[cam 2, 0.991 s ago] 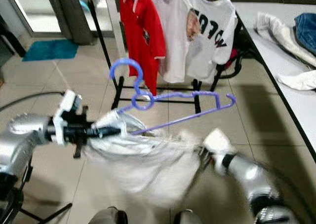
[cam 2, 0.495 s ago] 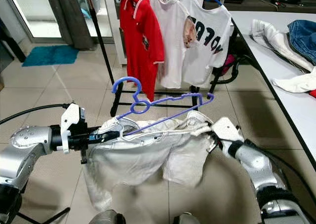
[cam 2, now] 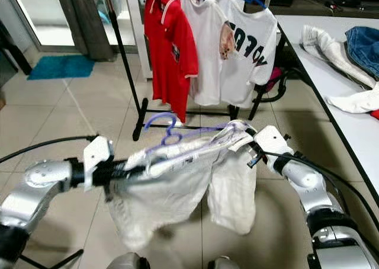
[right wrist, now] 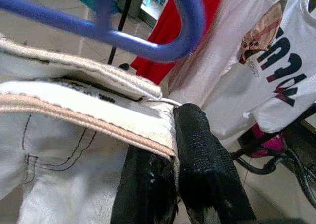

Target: Hang hanger

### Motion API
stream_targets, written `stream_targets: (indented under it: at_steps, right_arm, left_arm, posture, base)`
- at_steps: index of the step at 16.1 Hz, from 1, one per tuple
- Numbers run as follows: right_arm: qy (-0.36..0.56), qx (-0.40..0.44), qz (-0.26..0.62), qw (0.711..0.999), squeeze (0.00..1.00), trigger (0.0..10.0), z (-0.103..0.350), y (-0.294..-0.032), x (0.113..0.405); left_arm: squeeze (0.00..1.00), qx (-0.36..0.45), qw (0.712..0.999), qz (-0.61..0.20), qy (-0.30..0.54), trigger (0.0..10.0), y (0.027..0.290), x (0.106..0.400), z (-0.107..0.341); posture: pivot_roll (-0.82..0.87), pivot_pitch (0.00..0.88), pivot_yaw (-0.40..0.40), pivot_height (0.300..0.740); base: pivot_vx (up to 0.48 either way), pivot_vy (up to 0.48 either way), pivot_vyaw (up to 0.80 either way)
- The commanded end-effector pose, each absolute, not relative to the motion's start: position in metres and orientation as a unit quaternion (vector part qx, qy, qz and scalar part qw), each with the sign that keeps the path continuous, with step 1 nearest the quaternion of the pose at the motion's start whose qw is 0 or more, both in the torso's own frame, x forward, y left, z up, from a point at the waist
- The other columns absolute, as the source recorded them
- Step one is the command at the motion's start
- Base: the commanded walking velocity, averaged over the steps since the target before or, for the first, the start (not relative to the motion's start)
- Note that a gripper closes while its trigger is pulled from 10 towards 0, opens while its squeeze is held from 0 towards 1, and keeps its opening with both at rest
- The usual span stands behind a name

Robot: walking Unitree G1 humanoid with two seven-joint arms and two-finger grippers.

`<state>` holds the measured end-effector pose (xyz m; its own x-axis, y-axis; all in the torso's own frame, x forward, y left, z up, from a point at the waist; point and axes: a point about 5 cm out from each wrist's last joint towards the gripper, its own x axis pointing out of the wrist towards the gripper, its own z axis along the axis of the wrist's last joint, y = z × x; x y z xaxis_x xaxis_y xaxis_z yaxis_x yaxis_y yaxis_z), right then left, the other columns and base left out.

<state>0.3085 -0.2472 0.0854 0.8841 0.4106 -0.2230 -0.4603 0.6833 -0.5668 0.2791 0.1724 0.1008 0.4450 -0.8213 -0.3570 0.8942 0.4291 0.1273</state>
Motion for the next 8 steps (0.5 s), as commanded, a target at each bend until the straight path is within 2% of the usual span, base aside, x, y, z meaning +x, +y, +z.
stream_targets:
  at_steps: [1,3,8]
  right_arm:
    - [0.008,-0.316,0.131,0.940,0.00,0.0,0.117,-0.288,0.314]
    - [0.007,-0.318,0.131,0.939,0.00,0.0,0.119,-0.288,0.315]
    - [-0.015,-0.319,0.135,0.938,0.00,0.0,0.128,-0.282,0.321]
  left_arm:
    - [0.00,0.174,0.862,-0.445,0.168,0.0,0.202,0.280,0.090]
    - [0.00,0.164,0.880,-0.418,0.155,0.0,0.200,0.284,0.090]
    - [0.00,0.150,0.853,-0.465,0.186,0.0,0.186,0.276,0.076]
  posture:
    - [-0.01,0.000,0.031,0.740]
    - [-0.02,0.000,0.030,0.740]
    - [-0.02,0.000,0.029,0.740]
  base:
    - [0.000,0.000,0.00]
    - [0.000,0.000,0.00]
    - [0.000,0.000,0.00]
